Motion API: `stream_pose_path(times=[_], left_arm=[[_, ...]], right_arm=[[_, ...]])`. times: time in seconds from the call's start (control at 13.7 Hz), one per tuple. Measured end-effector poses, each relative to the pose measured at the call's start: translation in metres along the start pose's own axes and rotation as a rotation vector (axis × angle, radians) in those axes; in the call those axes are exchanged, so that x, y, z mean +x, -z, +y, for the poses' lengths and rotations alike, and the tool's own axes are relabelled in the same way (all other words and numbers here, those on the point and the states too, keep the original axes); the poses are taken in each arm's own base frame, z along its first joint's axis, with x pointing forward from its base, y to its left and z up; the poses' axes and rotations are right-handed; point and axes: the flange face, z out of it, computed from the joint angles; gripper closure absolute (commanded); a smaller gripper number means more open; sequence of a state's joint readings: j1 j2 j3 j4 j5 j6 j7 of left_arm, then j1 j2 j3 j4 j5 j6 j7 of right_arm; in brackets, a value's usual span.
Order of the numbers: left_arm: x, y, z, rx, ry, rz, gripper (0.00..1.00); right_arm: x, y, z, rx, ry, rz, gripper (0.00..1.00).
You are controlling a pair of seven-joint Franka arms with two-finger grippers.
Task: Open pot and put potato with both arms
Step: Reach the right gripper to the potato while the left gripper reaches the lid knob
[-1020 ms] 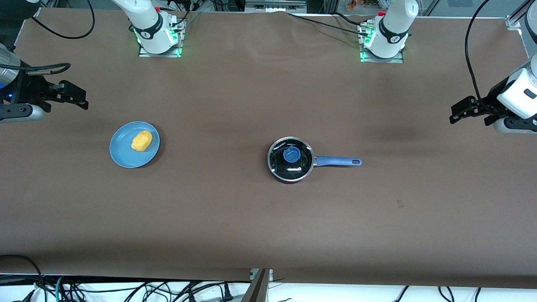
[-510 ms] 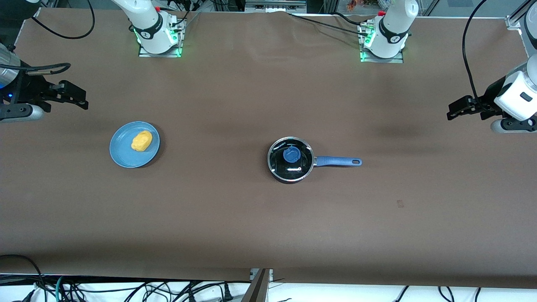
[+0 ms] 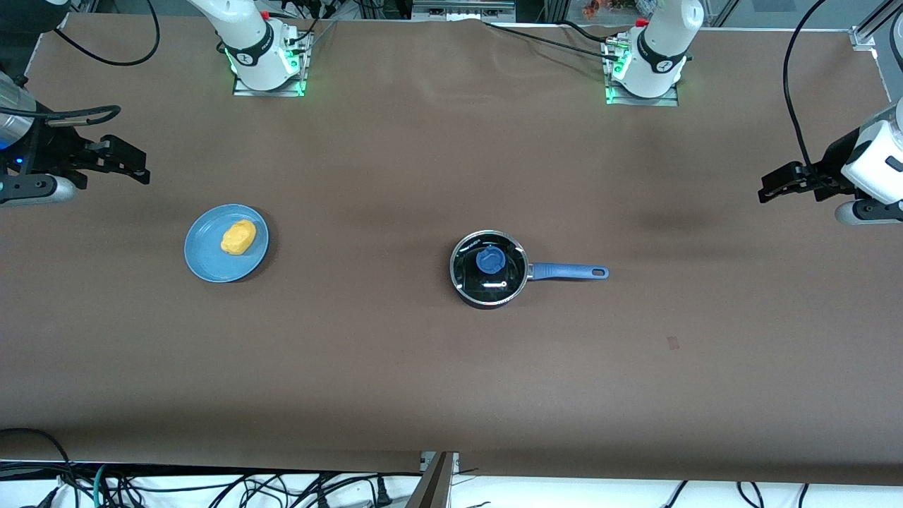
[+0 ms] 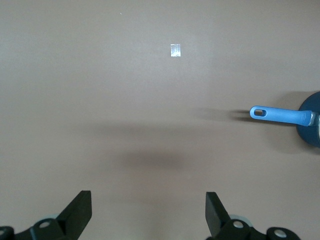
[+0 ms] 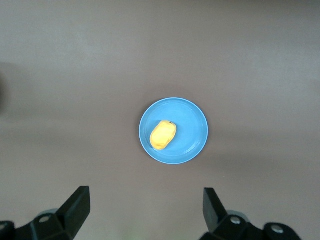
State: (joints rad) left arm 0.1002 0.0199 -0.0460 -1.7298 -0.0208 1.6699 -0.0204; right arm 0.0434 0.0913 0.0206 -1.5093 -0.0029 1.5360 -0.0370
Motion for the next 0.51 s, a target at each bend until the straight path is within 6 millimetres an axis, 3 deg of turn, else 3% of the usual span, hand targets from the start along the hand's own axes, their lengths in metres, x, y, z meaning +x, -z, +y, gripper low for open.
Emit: stream_pose_path(times=[0.15, 0.36, 0.51], left_arm=[[0.000, 0.000, 0.002, 0.000, -0.003, 0.000, 0.00], [0.000, -0.001, 0.010, 0.001, 0.002, -0.002, 0.00], [0.002, -0.006, 0.033, 0.003, 0.025, -0.009, 0.00]], right_arm=[[0.013, -0.019, -0.006, 0.001, 0.010, -0.014, 0.00], [0.046, -0.063, -0.011, 0.003, 0.021, -0.014, 0.00], [0.061, -0.088, -0.024, 0.003, 0.041, -0.017, 0.00]])
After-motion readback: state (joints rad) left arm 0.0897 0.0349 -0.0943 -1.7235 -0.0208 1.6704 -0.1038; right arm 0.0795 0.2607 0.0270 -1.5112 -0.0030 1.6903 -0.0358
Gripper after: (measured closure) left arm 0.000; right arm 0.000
